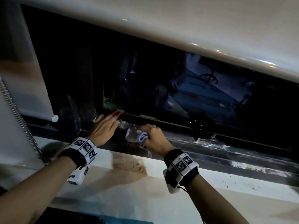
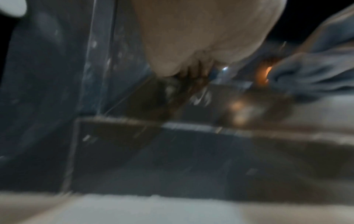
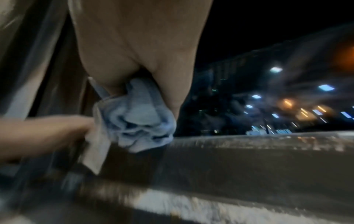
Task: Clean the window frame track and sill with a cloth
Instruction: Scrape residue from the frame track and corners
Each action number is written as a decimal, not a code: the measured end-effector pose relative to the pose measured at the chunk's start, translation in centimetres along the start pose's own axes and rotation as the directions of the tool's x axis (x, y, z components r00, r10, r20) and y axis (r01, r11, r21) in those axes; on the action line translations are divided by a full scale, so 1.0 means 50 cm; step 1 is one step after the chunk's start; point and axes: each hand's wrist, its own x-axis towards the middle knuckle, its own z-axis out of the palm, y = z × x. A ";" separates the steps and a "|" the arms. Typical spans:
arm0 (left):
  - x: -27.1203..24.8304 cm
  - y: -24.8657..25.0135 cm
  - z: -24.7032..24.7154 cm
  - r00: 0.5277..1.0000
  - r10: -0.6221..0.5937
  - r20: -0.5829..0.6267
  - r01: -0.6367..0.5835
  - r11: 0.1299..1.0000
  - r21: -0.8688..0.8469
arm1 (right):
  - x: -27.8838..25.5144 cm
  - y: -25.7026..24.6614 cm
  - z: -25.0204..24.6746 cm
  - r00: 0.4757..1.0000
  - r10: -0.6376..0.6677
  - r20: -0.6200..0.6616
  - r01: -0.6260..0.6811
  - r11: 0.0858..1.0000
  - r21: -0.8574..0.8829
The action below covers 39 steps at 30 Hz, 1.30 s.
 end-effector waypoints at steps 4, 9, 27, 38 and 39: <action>0.005 0.060 -0.034 0.993 -0.113 -0.045 0.095 0.953 -0.289 | 0.003 -0.002 -0.059 0.946 0.262 -0.192 -0.216 0.948 0.233; 0.004 0.190 -0.059 0.988 -0.136 0.071 0.152 0.811 -0.565 | 0.052 -0.005 -0.038 0.857 0.496 -0.142 -0.251 0.642 0.724; 0.035 0.167 -0.122 0.845 -0.514 -0.144 0.204 0.560 -0.803 | 0.118 -0.051 -0.040 0.964 0.264 0.018 -0.130 0.415 0.900; 0.057 0.062 -0.037 0.944 -0.330 -0.002 0.326 0.931 0.166 | 0.066 0.090 -0.063 0.880 0.421 -0.218 -0.185 0.729 0.660; 0.064 0.068 -0.030 0.938 -0.338 -0.079 0.346 0.930 0.126 | 0.056 0.106 -0.064 0.881 0.404 -0.245 -0.185 0.773 0.607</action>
